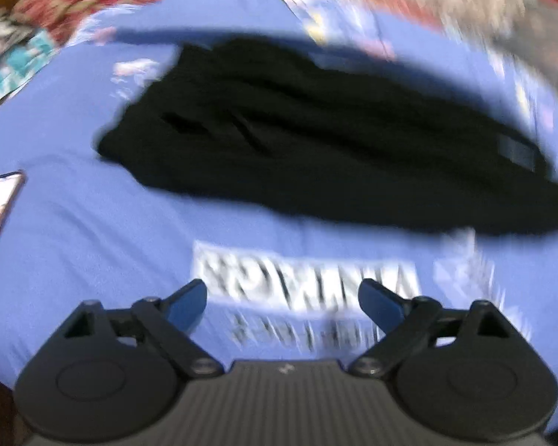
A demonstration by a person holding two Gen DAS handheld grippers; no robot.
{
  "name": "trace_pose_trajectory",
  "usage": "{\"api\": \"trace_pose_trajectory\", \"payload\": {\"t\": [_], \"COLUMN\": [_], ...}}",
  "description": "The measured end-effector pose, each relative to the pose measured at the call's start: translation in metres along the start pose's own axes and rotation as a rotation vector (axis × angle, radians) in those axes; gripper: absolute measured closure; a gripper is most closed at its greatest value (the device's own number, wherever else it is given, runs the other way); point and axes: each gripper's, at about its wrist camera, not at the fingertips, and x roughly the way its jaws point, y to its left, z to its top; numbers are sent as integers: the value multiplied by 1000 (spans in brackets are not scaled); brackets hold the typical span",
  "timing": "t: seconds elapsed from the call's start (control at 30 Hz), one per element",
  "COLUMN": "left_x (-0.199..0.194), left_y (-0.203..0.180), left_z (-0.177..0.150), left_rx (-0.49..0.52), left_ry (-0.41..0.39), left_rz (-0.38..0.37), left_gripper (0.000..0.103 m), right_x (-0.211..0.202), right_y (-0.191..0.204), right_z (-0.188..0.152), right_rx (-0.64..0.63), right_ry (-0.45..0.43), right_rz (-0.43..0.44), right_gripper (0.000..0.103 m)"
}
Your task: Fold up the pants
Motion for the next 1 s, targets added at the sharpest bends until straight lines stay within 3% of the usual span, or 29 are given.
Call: {"api": "trace_pose_trajectory", "payload": {"t": [0.1, 0.23, 0.37, 0.43, 0.53, 0.6, 0.63, 0.67, 0.73, 0.77, 0.87, 1.0], "left_x": [-2, 27, 64, 74, 84, 93, 94, 97, 99, 100, 89, 56], "left_y": [34, 82, 101, 99, 91, 85, 80, 76, 72, 73, 76, 79], "left_z": [29, 54, 63, 61, 71, 79, 81, 85, 87, 90, 90, 80], "left_rx": [-154, -425, -566, -608, -587, -571, -562, -553, -543, -550, -570, -549], "left_ry": [-35, 36, 100, 93, 70, 91, 95, 97, 108, 108, 106, 101], "left_rz": [-13, -79, -122, -121, -111, -89, -62, -32, 15, 15, -3, -16], "left_gripper": [9, 9, 14, 14, 23, 47, 52, 64, 77, 83, 94, 94], "right_x": [5, 33, 75, 98, 121, 137, 144, 148, 156, 159, 153, 113], "right_y": [-39, -98, -148, -166, -182, -185, -186, -182, -172, -165, -173, -187], "right_z": [35, 72, 90, 95, 101, 106, 109, 111, 121, 128, 140, 152], "right_rx": [159, 414, 619, 687, 774, 826, 841, 848, 812, 764, 711, 679], "right_ry": [-39, -45, -3, 14, 34, 27, 22, 18, 25, 47, 47, -41], "right_rz": [-3, -7, 0, -9, 2, 40, 53, 54, 39, 12, -36, -65], "right_gripper": [59, 58, 57, 57, 56, 54, 54, 54, 70, 95, 95, 96]}}
